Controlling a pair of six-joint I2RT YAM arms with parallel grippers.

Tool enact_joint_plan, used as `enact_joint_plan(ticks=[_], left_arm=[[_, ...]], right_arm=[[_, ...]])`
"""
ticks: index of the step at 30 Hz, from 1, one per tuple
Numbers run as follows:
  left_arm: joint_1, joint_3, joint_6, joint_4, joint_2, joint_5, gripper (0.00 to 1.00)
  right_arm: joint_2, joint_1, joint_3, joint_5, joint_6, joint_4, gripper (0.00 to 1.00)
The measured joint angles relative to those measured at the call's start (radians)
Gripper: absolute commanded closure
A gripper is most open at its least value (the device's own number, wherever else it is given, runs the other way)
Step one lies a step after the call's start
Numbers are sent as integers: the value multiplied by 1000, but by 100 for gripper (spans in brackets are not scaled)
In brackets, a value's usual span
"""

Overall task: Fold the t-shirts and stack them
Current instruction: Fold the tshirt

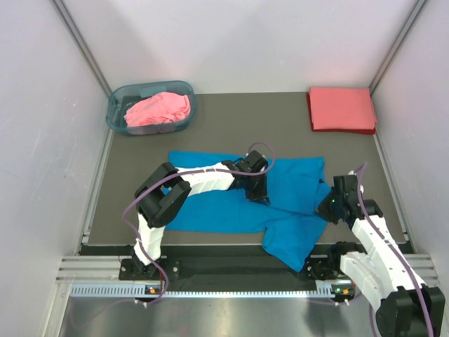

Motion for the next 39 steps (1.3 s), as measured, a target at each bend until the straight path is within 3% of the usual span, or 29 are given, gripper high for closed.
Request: enact_joint_plan(ticks=[8, 12, 16, 23, 29, 34, 39], left_arm=[[0, 0, 0, -7, 0, -8, 97], [0, 0, 3, -8, 0, -13, 79], [-2, 1, 26, -34, -3, -42, 69], [-98, 66, 188, -86, -79, -191, 66], [-274, 163, 352, -9, -101, -312, 66], [-370, 172, 461, 51, -69, -380, 65], [-408, 269, 526, 60, 67, -427, 63]], right_arm=[[-94, 1, -3, -2, 46, -12, 99], [-124, 2, -16, 3, 79, -19, 76], [-94, 2, 5, 35, 77, -32, 67], [135, -64, 199, 63, -60, 46, 68], [394, -278, 306, -190, -250, 255, 63], [583, -343, 377, -353, -341, 345, 69], [719, -377, 433, -431, -377, 407, 70]])
